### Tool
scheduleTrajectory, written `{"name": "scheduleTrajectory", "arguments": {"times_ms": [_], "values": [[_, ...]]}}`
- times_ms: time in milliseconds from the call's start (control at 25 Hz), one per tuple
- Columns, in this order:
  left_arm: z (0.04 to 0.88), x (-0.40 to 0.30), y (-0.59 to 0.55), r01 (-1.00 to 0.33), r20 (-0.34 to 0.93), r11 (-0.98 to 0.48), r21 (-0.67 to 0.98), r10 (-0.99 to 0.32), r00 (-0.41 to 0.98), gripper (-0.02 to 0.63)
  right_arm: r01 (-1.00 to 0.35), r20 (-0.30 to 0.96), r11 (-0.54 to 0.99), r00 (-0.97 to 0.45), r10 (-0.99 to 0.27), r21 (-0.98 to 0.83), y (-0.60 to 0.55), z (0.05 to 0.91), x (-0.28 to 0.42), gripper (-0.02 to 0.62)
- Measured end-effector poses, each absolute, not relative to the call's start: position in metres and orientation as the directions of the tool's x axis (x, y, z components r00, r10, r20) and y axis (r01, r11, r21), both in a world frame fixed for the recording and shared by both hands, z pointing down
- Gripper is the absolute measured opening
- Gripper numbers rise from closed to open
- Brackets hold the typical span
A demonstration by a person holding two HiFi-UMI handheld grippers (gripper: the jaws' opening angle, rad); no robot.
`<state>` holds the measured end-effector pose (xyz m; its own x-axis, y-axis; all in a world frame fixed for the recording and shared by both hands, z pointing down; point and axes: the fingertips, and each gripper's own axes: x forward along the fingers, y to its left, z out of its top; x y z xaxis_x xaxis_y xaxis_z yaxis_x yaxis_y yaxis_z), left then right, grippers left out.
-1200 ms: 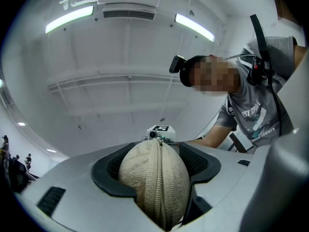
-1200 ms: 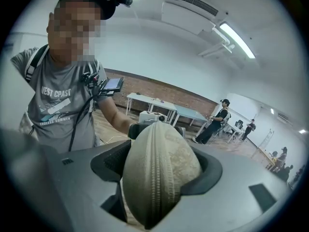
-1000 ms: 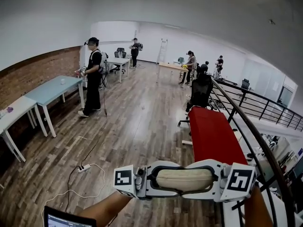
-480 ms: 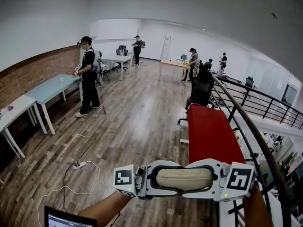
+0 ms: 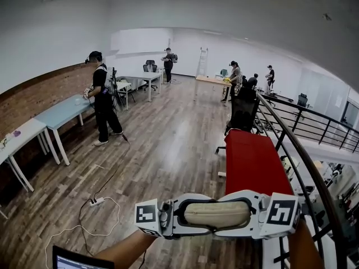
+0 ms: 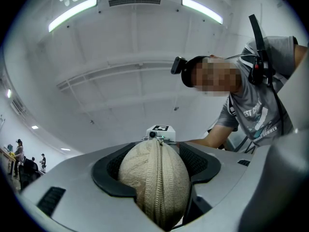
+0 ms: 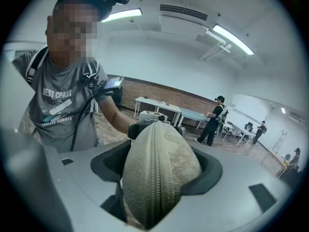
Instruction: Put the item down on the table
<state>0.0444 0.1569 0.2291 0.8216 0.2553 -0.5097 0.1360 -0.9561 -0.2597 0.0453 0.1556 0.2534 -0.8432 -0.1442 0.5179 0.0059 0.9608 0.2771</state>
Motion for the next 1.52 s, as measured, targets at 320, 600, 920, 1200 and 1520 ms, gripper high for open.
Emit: {"name": "scheduleTrajectory", "arguments": {"times_ms": [320,600,920,1200,1520], "values": [[0.223,0.069,0.069,0.155,-0.526,-0.948,-0.278,0.285,0.801,0.291,-0.011,0.54,0.956,-0.823,-0.176,0.294,0.068,0.247,0.071,0.285],[0.218,0.095,-0.014,0.187,-0.533,-0.945,-0.267,0.307,0.788,0.291,-0.049,0.534,0.959,-0.822,-0.197,0.279,-0.014,0.241,0.098,0.285],[0.218,0.103,-0.077,0.2,-0.531,-0.943,-0.266,0.317,0.786,0.291,-0.043,0.545,0.955,-0.813,-0.204,0.294,-0.078,0.24,0.105,0.285],[0.228,0.111,-0.122,0.212,-0.546,-0.945,-0.248,0.317,0.775,0.291,-0.049,0.54,0.953,-0.815,-0.21,0.297,-0.118,0.242,0.115,0.285],[0.218,0.158,-0.161,0.171,-0.515,-0.947,-0.274,0.294,0.805,0.291,-0.04,0.538,0.963,-0.823,-0.183,0.267,-0.163,0.245,0.159,0.285]]}}
